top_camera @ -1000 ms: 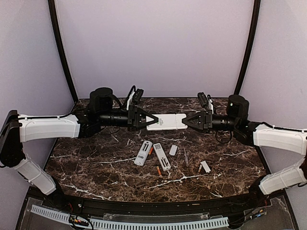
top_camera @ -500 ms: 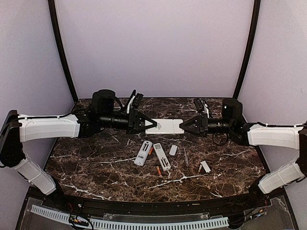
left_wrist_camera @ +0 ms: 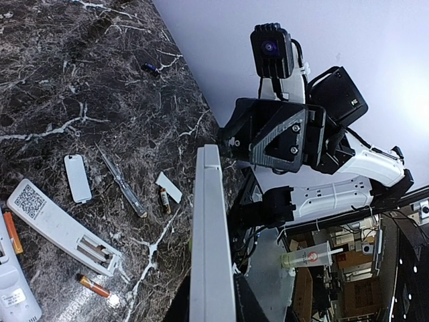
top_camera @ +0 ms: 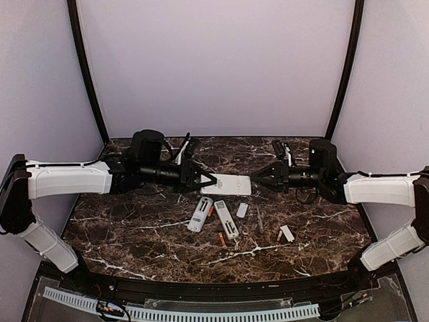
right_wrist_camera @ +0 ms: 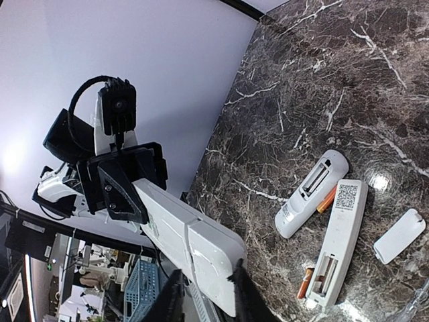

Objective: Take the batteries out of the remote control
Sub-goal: Remove the battery cover from the remote control.

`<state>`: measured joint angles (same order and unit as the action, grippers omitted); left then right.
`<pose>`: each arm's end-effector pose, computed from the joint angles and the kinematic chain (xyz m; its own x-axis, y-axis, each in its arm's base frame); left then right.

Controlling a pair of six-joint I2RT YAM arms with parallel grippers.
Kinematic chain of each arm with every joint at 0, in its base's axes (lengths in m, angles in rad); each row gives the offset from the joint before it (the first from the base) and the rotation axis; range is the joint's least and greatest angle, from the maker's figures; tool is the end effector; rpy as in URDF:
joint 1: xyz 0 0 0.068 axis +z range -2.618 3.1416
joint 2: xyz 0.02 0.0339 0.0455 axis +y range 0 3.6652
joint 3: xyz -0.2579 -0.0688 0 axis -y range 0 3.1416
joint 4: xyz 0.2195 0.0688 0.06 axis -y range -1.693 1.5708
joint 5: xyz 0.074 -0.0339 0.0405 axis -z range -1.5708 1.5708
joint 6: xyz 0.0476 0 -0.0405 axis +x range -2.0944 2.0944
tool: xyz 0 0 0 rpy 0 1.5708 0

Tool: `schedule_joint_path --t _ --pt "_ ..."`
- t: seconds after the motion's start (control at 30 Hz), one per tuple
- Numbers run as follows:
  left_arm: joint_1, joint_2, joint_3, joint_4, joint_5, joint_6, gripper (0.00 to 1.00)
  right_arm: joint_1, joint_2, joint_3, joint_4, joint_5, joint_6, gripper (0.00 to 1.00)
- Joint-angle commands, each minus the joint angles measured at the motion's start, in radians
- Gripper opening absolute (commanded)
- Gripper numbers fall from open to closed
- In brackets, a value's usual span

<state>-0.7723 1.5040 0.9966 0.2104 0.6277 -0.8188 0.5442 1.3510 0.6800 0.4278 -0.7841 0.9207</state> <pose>0.2179 -0.2513 0.2837 -0.8494 0.0023 -0.5277 0.5075 0.2775 -0.8158 0.2200 0.1724 0.2498 -0.8833 0.1242 -0.4521 -0.4128 0.2511 0.8755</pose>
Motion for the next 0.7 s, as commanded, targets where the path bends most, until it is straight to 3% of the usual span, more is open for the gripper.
schedule_joint_path --t 0.0,0.13,0.2,0.67 --pt "0.007 -0.018 -0.015 -0.005 -0.019 0.001 0.0 0.001 0.002 -0.02 0.025 0.027 -0.03 0.36" --pt "0.015 -0.018 -0.025 0.001 -0.025 -0.016 0.0 0.018 -0.018 0.0 -0.071 0.067 -0.106 0.54" --pt "0.016 -0.018 -0.03 0.01 -0.024 -0.022 0.0 0.037 -0.021 0.019 -0.134 0.095 -0.146 0.59" --pt "0.019 -0.015 -0.036 0.008 -0.025 -0.033 0.0 0.172 0.034 0.176 -0.422 0.323 -0.274 0.63"
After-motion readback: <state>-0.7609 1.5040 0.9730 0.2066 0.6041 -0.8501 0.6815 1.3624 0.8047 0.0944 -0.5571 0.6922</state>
